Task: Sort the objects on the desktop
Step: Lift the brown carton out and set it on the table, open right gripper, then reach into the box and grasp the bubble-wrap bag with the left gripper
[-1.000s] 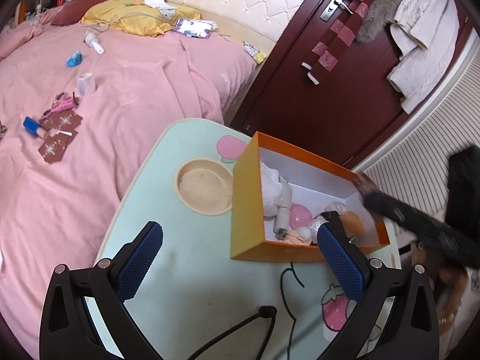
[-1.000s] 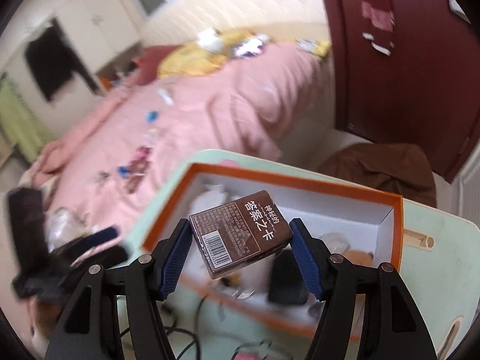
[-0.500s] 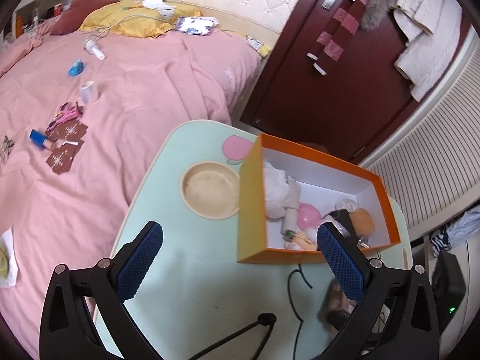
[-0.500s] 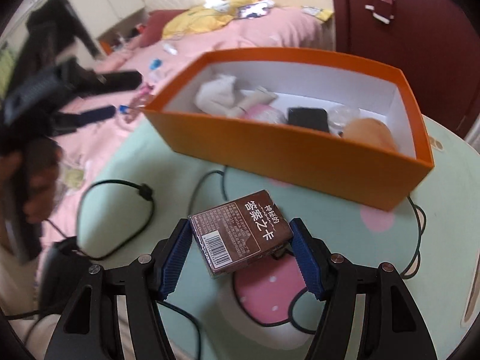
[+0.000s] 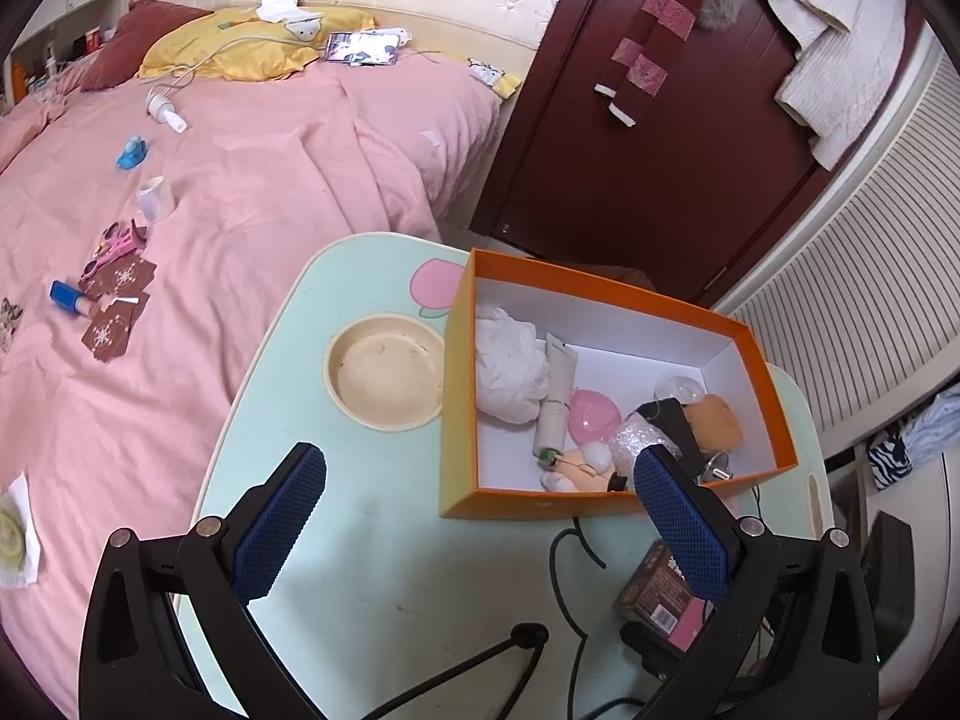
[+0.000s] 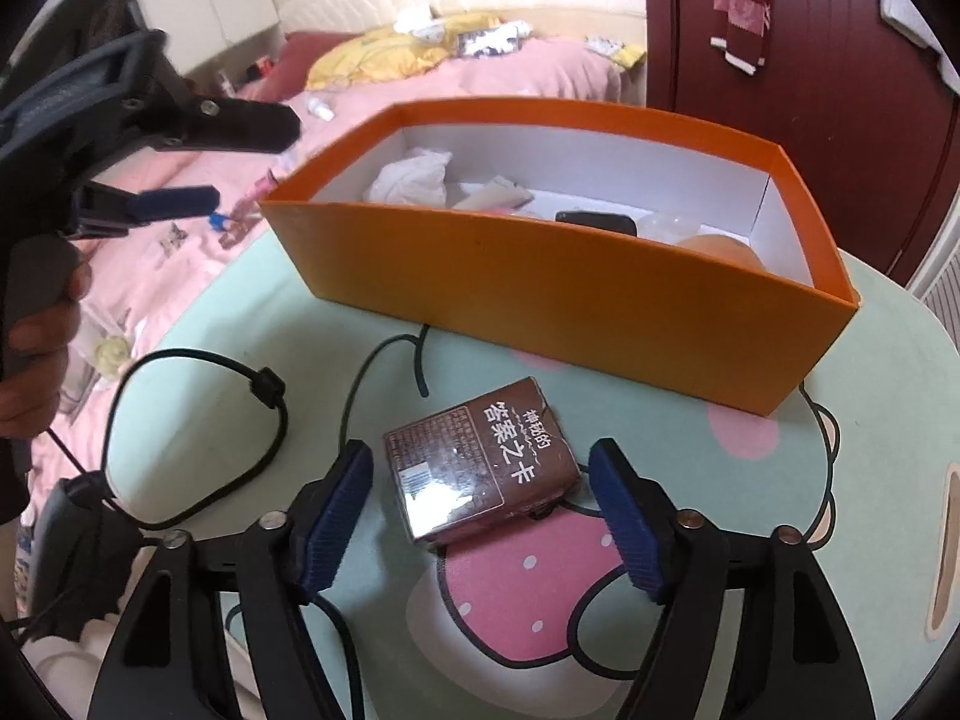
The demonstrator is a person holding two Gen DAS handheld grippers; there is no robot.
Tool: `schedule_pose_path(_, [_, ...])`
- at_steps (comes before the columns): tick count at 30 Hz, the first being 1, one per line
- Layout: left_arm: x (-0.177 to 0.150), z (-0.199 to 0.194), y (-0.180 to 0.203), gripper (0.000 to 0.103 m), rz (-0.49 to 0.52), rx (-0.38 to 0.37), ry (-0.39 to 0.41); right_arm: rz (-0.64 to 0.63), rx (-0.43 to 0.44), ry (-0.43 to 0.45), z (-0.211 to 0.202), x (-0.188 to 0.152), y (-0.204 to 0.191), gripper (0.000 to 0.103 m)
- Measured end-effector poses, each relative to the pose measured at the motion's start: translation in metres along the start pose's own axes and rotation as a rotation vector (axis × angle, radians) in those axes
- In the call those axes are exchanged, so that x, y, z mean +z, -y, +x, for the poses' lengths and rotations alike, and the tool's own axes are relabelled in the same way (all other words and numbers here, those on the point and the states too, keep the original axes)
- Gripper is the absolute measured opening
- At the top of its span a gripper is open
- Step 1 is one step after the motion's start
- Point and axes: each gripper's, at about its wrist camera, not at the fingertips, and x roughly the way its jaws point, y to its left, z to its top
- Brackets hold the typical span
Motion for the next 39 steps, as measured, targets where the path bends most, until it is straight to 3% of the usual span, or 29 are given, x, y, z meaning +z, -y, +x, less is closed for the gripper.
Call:
schedule_pose_path(3, [0.001,0.000,0.001,0.103,0.001,0.004,0.002,-0.015,0.019,0.053,-0.010,-0.005,-0.002,0.085])
schedule_pose_path(7, [0.004,0.000,0.003,0.103,0.008,0.000,0.003,-0.004,-0.007,0.084,-0.016,-0.011,-0.002,0.085])
schedule_pose_path(13, [0.013,-0.001,0.016,0.103,0.076,-0.017,0.007,0.124,-0.064,0.088,-0.022,-0.017,0.018,0.085])
schedule_pose_path(20, [0.024,0.006,0.040,0.103,0.171,-0.038,-0.009,0.283,-0.197,0.094,-0.031,-0.030,0.047,0.087])
schedule_pose_path(25, [0.027,0.017,0.063,0.102,0.262,-0.052,-0.035,0.293,-0.258,0.099,-0.035,-0.035,0.051,0.087])
schedule_pose_path(27, [0.028,0.024,0.070,0.098,0.290,-0.062,-0.057,0.283,-0.259,0.096,-0.036,-0.035,0.050,0.088])
schedule_pose_path(29, [0.028,0.034,0.077,0.080,0.319,-0.075,-0.095,0.281,-0.253,0.097,-0.035,-0.035,0.050,0.089])
schedule_pose_path(32, [0.025,0.053,0.088,0.065,0.370,-0.074,-0.178,0.282,-0.245,0.098,-0.034,-0.033,0.049,0.089])
schedule_pose_path(39, [0.026,0.087,0.096,0.064,0.371,-0.136,-0.370,0.289,-0.232,0.106,-0.035,-0.035,0.049,0.090])
